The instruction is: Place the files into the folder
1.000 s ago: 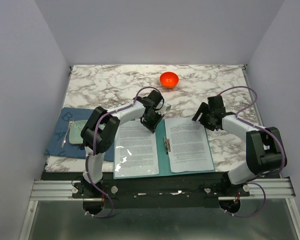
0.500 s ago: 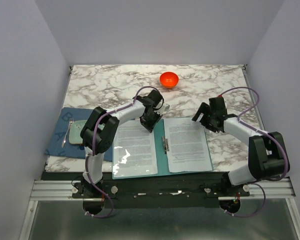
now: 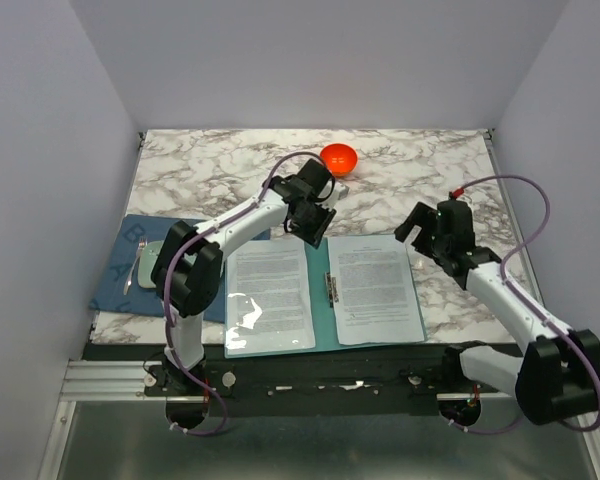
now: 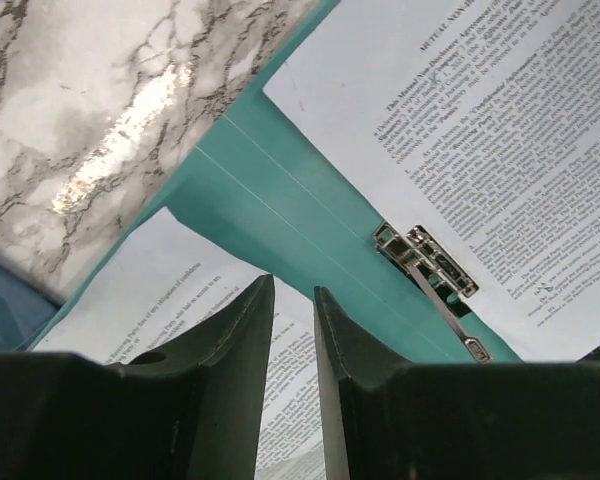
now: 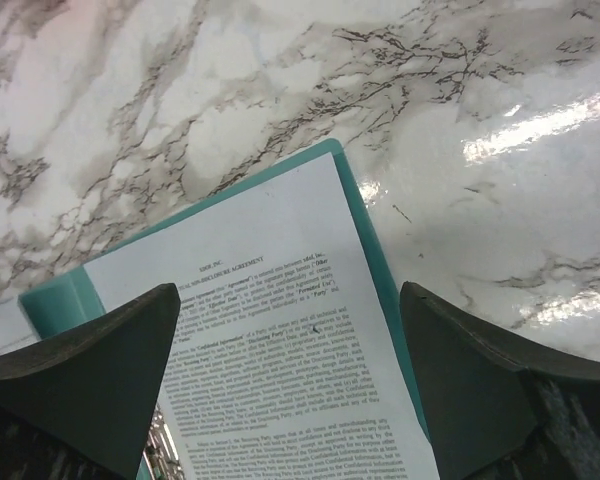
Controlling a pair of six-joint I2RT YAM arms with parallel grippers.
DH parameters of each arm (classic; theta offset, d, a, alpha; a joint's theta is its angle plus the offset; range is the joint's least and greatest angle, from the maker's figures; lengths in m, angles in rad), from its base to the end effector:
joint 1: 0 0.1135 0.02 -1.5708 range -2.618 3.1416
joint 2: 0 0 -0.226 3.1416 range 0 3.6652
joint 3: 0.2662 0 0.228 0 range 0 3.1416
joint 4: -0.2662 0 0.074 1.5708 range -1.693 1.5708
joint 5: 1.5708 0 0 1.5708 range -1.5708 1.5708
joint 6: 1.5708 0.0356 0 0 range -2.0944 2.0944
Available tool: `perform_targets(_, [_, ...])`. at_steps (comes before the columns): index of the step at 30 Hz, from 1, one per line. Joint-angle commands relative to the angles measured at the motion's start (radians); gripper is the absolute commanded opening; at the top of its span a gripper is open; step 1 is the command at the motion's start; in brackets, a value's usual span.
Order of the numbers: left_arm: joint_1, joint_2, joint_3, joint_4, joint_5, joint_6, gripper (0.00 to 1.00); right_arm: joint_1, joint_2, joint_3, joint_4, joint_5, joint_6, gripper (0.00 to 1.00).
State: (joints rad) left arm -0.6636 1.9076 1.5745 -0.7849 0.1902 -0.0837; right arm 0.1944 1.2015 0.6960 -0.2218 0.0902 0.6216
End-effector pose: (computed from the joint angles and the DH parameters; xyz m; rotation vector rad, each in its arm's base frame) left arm 0.2872 -0.2331 0.2136 0.8441 2.6178 -0.4754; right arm 0.2378 0.0435 0.1975 0.5365 2.2521 0.3162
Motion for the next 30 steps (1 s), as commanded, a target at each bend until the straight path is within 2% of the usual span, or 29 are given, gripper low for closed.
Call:
perform_targets(1, [-0.073, -0.031, -0.027, 0.047, -0.032, -0.034, 0.38, -0.004, -0.169, -0.111, 0.093, -0.004, -0.069, 1.0])
perform_targets(4, [-0.139, -0.028, 0.039, 0.035, -0.126, -0.019, 0.4, -0.004, -0.311, -0.185, 0.157, -0.078, -0.117, 1.0])
perform_targets(8, [-0.154, 0.025, 0.149, -0.048, -0.181, -0.016, 0.66, -0.003, -0.43, -0.239, 0.19, -0.188, -0.125, 1.0])
perform_targets(9, [-0.145, 0.05, 0.169, -0.074, -0.176, -0.028, 0.66, -0.003, -0.468, -0.251, 0.199, -0.201, -0.126, 1.0])
perform_targets(10, [-0.116, 0.07, 0.182, -0.097, -0.103, -0.033, 0.65, -0.001, -0.485, -0.259, 0.212, -0.213, -0.122, 1.0])
perform_targets(12, [-0.113, 0.026, 0.139, -0.059, -0.103, -0.021, 0.6, -0.001, -0.517, -0.273, 0.213, -0.251, -0.12, 1.0])
perform_targets(14, [-0.128, -0.089, 0.11, 0.013, -0.141, -0.004, 0.85, -0.001, -0.575, -0.282, 0.243, -0.295, -0.123, 1.0])
perform_targets(16, [-0.143, -0.162, 0.061, 0.082, -0.182, -0.016, 0.99, -0.001, -0.63, -0.303, 0.284, -0.311, -0.109, 1.0])
perform_targets(17, [-0.139, -0.183, 0.008, 0.122, -0.255, -0.033, 0.99, -0.001, -0.646, -0.314, 0.304, -0.331, -0.083, 1.0])
perform_targets(18, [-0.131, -0.165, 0.007, 0.112, -0.25, -0.042, 0.99, -0.001, -0.663, -0.341, 0.327, -0.343, -0.063, 1.0])
perform_targets(19, [-0.13, -0.129, 0.037, 0.067, -0.23, -0.042, 0.99, -0.001, -0.677, -0.352, 0.366, -0.352, -0.045, 1.0])
perform_targets(20, [-0.129, -0.028, 0.142, -0.067, -0.213, -0.054, 0.99, -0.003, -0.689, -0.363, 0.389, -0.378, -0.013, 1.0])
perform_targets(22, [-0.131, 0.024, 0.188, -0.126, -0.192, -0.085, 0.99, -0.003, -0.689, -0.382, 0.418, -0.392, 0.013, 1.0])
perform_targets(26, [-0.134, -0.054, 0.072, 0.008, -0.164, -0.113, 0.99, -0.004, -0.649, -0.392, 0.461, -0.489, 0.012, 0.99])
perform_targets(30, [-0.139, 0.017, 0.067, 0.013, -0.167, -0.165, 0.99, 0.0, -0.593, -0.375, 0.457, -0.537, -0.022, 0.77])
